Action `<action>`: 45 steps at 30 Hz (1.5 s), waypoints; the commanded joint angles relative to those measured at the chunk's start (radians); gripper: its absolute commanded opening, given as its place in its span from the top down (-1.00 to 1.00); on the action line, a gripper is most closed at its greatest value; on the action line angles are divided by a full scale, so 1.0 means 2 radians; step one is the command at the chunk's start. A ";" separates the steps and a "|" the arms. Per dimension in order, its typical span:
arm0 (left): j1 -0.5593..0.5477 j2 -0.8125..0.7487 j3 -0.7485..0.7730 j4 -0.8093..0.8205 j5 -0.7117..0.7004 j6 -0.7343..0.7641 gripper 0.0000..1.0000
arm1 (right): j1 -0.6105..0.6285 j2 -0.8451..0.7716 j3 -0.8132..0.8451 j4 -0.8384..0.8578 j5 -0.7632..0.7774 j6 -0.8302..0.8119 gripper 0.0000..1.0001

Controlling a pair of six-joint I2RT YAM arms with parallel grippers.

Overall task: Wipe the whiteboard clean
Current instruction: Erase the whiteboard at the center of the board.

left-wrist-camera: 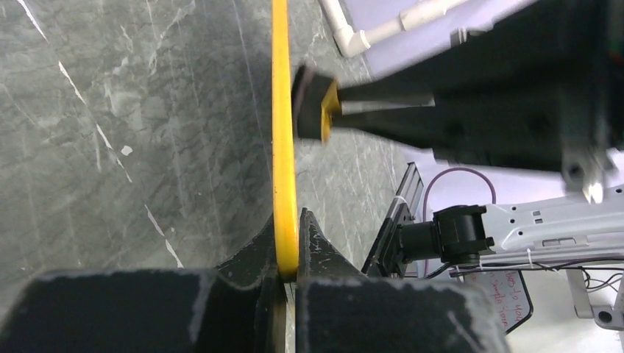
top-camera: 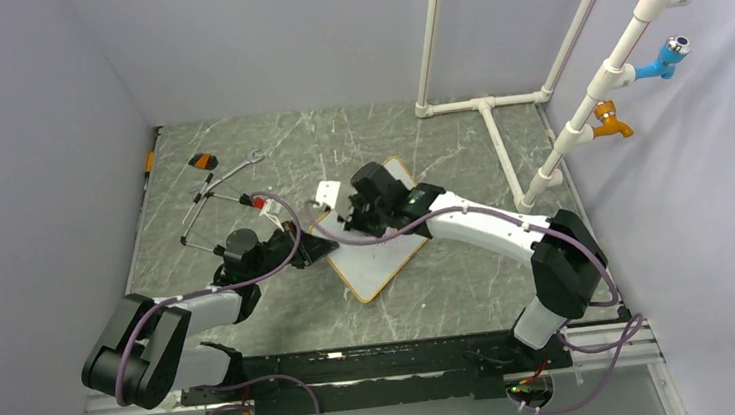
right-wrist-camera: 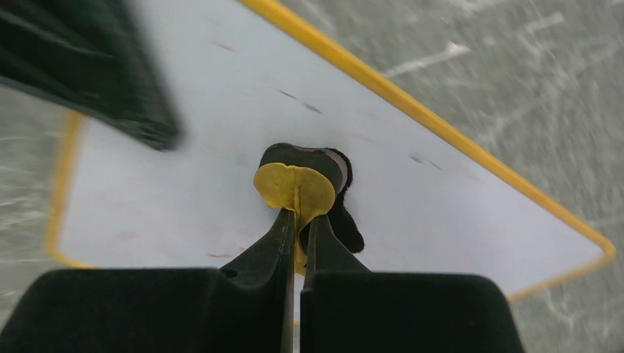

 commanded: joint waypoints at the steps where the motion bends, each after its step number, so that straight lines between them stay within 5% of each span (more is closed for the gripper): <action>1: -0.012 -0.021 0.016 0.101 0.061 0.007 1.00 | 0.020 0.010 0.018 0.012 -0.025 0.025 1.00; 6: -0.012 -0.023 0.018 0.098 0.063 0.009 1.00 | -0.056 0.021 0.032 0.077 0.089 0.109 1.00; 10: -0.014 -0.018 0.020 0.102 0.065 0.008 1.00 | -0.090 0.029 0.036 0.085 0.106 0.122 1.00; 18: -0.015 -0.017 0.020 0.101 0.062 0.010 1.00 | -0.039 0.025 0.052 -0.035 -0.163 0.008 1.00; 22: -0.016 -0.016 0.018 0.103 0.061 0.010 1.00 | -0.001 0.008 0.047 -0.056 -0.204 -0.017 1.00; 29: -0.016 -0.028 0.015 0.094 0.055 0.015 1.00 | -0.078 0.021 0.029 0.033 -0.017 0.112 1.00; 34: -0.016 -0.041 0.015 0.080 0.051 0.023 1.00 | -0.128 0.016 -0.003 0.020 0.003 0.091 1.00; 38: -0.016 -0.031 0.017 0.087 0.054 0.022 1.00 | -0.108 0.012 -0.032 -0.025 -0.072 0.031 1.00; 45: -0.015 -0.021 0.013 0.095 0.054 0.019 1.00 | 0.006 -0.026 -0.052 -0.061 -0.087 -0.058 1.00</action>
